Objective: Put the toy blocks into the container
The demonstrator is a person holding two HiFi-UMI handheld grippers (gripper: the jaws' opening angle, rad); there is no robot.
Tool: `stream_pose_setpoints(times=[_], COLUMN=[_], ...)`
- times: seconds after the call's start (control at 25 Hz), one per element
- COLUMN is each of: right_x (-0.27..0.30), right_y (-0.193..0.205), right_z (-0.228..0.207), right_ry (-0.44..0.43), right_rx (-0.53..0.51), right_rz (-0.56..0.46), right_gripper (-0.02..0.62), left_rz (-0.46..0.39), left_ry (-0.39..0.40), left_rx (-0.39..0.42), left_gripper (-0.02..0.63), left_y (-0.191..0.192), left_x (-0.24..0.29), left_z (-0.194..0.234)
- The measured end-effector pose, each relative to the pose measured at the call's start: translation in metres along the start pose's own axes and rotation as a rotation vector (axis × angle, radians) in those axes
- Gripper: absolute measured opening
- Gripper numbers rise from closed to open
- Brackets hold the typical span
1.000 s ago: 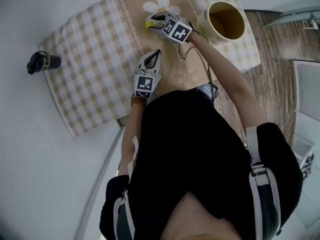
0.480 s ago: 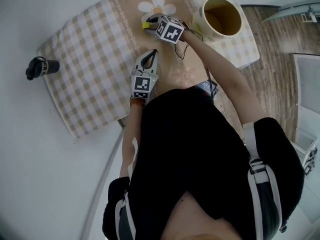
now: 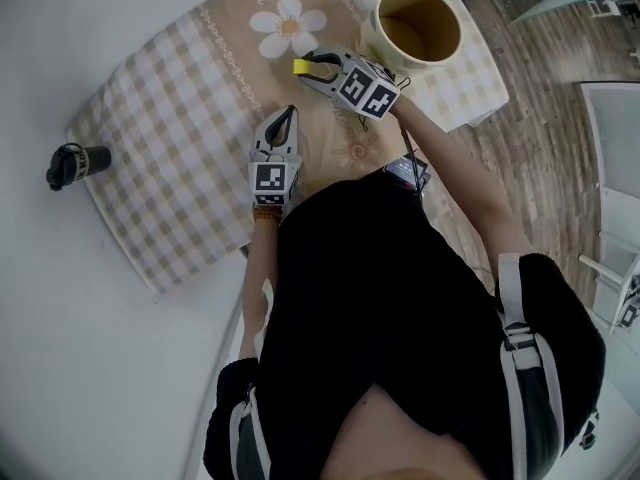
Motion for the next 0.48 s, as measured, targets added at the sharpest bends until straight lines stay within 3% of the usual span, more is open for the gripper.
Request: stream_pose_setpoints(times=[0.28,0.48], right_x=[-0.067,-0.095], right_y=[0.036,0.065], right_z=[0.020,0.026], right_ry=[0.052,0.125], right_rx=[0.094,0.173], right_rz=[-0.066,-0.042], right_gripper=[0.144,0.144], left_rz=[0.023,0.030], left_ry=[0.004,-0.001], left_rx=[-0.016,-0.019], left_gripper=[0.014,0.014], left_y=[-0.002,-0.003], left_x=[0.003,0.004], left_z=[-0.001,0.000])
Point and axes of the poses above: the fingertips, and each gripper's own axes: x forward along the fingers, z to its left, y out of its underside, the point moved 10 cm from there along -x, backward along the fingers, and after that the axes turned 3 degrees about y, right-handed, at the moved point
